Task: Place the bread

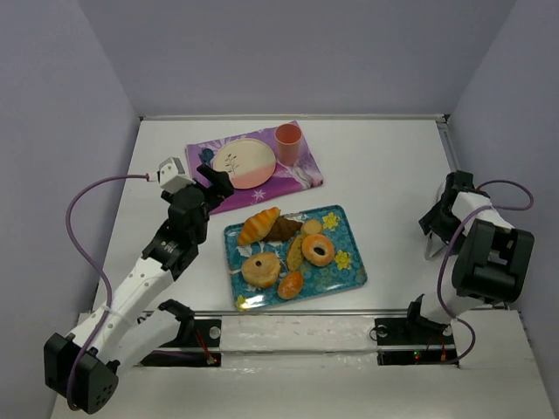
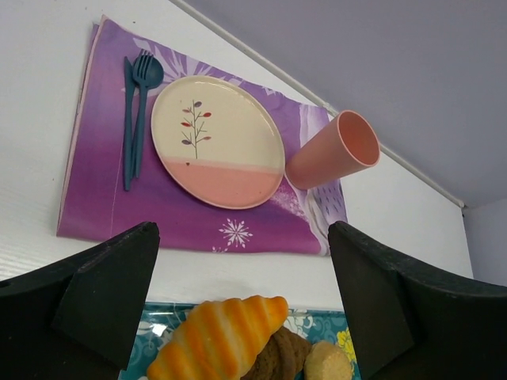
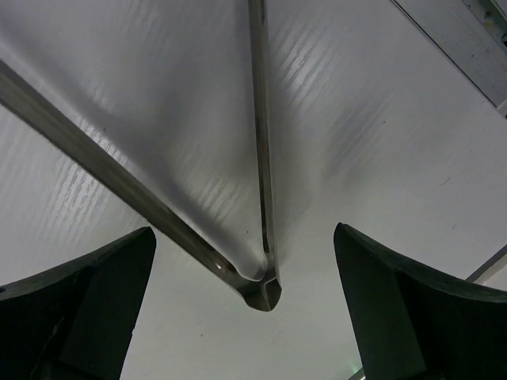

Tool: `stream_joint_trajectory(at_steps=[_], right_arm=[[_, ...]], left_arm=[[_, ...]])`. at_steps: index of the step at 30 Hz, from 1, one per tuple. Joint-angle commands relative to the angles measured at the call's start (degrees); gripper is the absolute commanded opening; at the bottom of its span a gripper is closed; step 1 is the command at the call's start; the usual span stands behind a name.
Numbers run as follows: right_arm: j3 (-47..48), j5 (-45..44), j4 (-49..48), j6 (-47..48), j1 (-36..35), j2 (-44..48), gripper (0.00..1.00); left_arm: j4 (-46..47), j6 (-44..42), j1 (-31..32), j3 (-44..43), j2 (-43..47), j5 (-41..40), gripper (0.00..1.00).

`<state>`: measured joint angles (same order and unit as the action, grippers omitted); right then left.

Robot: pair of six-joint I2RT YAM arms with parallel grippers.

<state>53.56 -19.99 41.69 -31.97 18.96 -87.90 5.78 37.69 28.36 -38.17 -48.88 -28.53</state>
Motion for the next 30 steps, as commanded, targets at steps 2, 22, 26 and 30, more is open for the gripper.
stream_joint_trajectory(at_steps=[2, 22, 26, 30], right_arm=[[1.0, -3.3, -1.4, -1.1, 1.3, -3.8, 1.00], [0.7, 10.3, -12.2, 10.9, 1.3, -9.7, 0.73], [-0.9, 17.1, -14.6, 12.9, 1.3, -8.0, 0.70], [-2.0, 21.6, -15.5, 14.0, 0.6, -6.1, 0.63]], left_arm=[[3.9, -0.9, -1.0, 0.7, 1.1, -2.3, 0.99], [4.9, -0.5, -2.9, 1.8, 0.3, -2.2, 0.99], [4.9, -0.6, -2.9, 1.9, 0.5, -2.5, 0.99], [4.8, -0.7, -2.9, 2.0, 0.9, -2.8, 0.99]])
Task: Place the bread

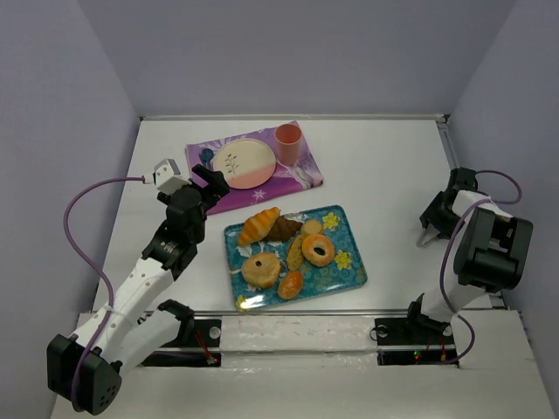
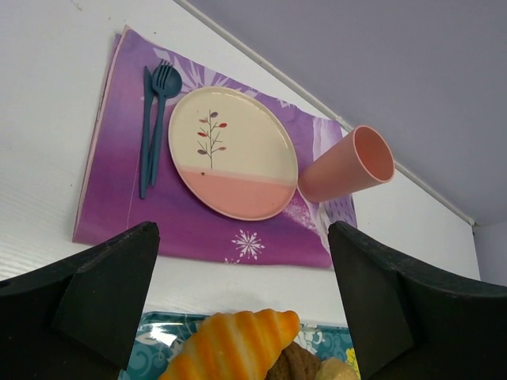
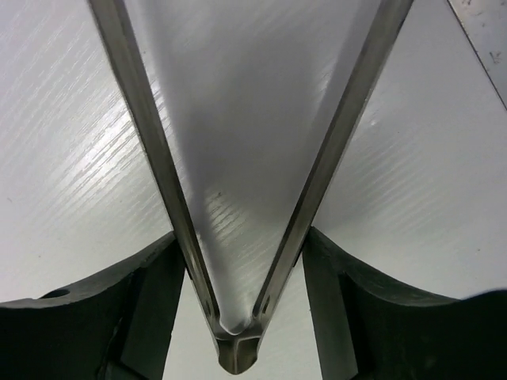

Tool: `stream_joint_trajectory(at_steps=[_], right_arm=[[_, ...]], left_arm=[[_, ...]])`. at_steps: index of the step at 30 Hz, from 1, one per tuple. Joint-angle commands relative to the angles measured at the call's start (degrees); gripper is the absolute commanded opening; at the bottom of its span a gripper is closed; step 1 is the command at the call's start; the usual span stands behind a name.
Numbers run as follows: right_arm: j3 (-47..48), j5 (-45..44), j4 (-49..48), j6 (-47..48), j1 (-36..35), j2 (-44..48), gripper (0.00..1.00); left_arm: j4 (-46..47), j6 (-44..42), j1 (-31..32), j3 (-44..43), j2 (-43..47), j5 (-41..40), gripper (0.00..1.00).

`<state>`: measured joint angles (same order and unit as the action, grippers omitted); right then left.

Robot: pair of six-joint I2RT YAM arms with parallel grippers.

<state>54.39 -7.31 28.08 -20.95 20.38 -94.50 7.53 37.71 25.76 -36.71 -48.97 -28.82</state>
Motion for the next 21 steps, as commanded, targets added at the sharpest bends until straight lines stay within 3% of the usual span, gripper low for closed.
stream_joint_trajectory(at_steps=[1, 4, 13, 21], right_arm=[[-2.9, 9.2, -2.1, 3.4, -1.6, 0.8, 0.60], [-3.0, 9.0, -2.6, 4.2, -5.1, 1.9, 0.51], [-3.0, 7.8, -2.6, 3.5, -12.6, 2.3, 0.48], [-1.6, 3.7, -2.4, 1.5, -12.6, 0.9, 0.41]], left_arm=[[3.1, -0.7, -0.3, 0.5, 1.0, -2.5, 0.99], [3.4, -0.7, -0.3, 0.7, 1.1, -2.4, 0.99], [3.3, -0.7, -0.4, 0.6, 0.8, -2.6, 0.99], [3.3, -0.8, -0.4, 0.7, 0.9, -2.5, 0.99]])
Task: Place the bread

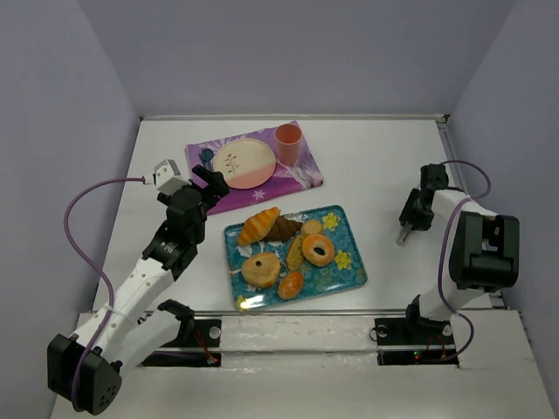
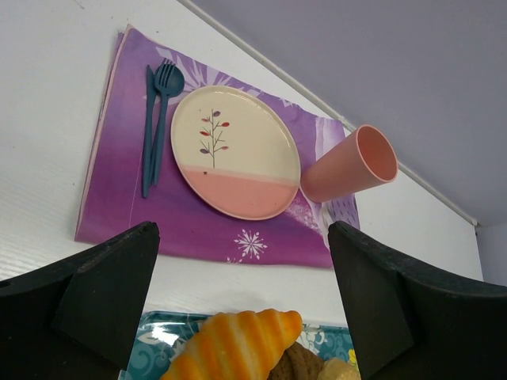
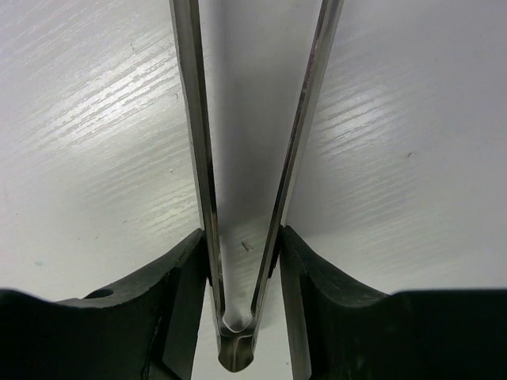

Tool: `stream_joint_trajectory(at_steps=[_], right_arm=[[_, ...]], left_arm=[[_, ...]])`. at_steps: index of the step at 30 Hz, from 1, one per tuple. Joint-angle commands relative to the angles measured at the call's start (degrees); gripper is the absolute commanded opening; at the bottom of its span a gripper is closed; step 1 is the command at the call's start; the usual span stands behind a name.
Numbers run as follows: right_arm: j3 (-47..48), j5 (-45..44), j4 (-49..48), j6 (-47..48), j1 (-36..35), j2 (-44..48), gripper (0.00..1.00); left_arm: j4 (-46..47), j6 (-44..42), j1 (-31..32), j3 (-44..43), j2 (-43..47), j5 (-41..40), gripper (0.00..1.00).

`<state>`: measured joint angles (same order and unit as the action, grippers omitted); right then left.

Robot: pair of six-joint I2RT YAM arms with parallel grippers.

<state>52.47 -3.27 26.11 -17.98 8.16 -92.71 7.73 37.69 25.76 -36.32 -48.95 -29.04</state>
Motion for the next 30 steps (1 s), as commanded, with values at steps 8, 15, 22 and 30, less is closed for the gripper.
stream_joint_trajectory(at_steps=[8, 15, 22, 30], right_arm=[[2.2, -4.2, 2.3, -0.1, -1.6, 3.7, 0.24], [6.1, 3.4, 9.0, 2.8, -2.1, 19.9, 0.22], [7.5, 18.1, 16.1, 4.6, -2.1, 31.8, 0.22], [9.8, 27.3, 20.7, 6.0, -3.9, 37.0, 0.21]], left_arm=[[2.9, -0.7, -0.4, 0.4, 1.8, -1.9, 0.99], [3.5, -1.0, -0.4, 0.9, 4.6, 0.8, 0.99], [3.0, -0.3, -0.4, 1.4, 7.5, 3.3, 0.99], [0.5, 0.6, -0.4, 1.9, 11.6, 5.7, 0.99]])
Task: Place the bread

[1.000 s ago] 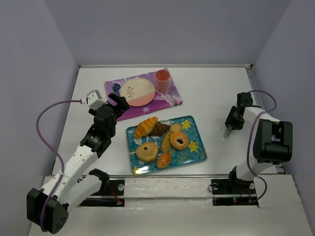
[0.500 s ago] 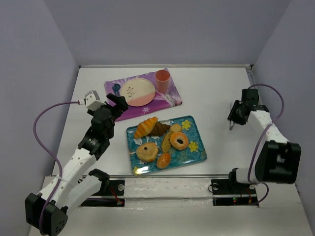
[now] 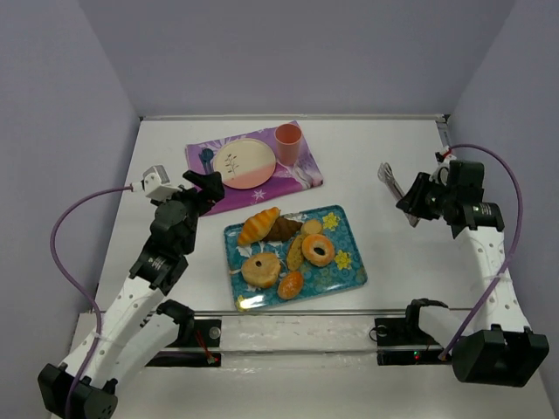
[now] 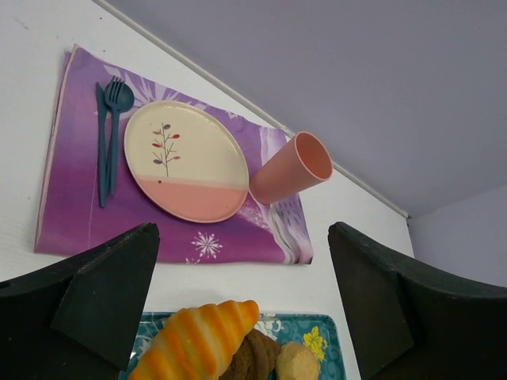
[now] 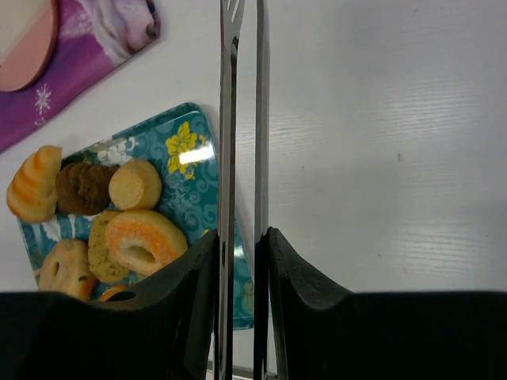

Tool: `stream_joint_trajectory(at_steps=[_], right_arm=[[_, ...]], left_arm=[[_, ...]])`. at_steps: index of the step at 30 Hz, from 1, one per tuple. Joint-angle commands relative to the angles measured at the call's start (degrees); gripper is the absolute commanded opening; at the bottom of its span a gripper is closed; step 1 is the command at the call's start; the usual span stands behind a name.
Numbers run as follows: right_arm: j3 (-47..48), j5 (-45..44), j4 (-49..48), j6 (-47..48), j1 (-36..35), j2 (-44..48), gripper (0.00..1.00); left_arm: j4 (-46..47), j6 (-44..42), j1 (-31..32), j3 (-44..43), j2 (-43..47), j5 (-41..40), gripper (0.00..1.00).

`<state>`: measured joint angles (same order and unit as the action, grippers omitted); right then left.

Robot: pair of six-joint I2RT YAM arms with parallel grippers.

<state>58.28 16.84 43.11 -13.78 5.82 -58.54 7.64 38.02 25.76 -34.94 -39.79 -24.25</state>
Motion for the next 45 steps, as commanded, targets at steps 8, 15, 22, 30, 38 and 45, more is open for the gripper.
stream_joint_trajectory(at_steps=[8, 15, 22, 30, 38, 45], right_arm=[[6.2, 7.5, 17.2, 0.2, -13.5, 5.8, 0.24], [2.5, 10.2, 26.5, 1.5, -15.8, 9.6, 0.33], [-0.2, 17.3, 29.0, 3.5, -16.4, 11.5, 0.46], [-3.7, 16.3, 28.3, 2.9, -16.9, 12.9, 0.47], [-6.7, 17.3, 25.4, 2.2, -16.9, 11.4, 0.47], [-8.4, 15.5, 20.7, 0.5, -16.9, 9.0, 0.47]], left_arm=[[-1.5, 1.1, -0.4, 1.1, 5.6, 2.6, 0.99], [-5.3, 1.3, -0.4, 1.5, 6.7, 3.7, 0.99], [-7.5, 1.4, -0.4, 2.0, 8.5, 3.7, 0.99], [-7.6, 1.4, -0.4, 1.5, 8.2, 3.9, 0.99], [-7.5, 1.0, -0.4, 1.7, 7.6, 3.6, 0.99], [-7.5, 1.1, -0.4, 1.9, 8.0, 3.3, 0.99]])
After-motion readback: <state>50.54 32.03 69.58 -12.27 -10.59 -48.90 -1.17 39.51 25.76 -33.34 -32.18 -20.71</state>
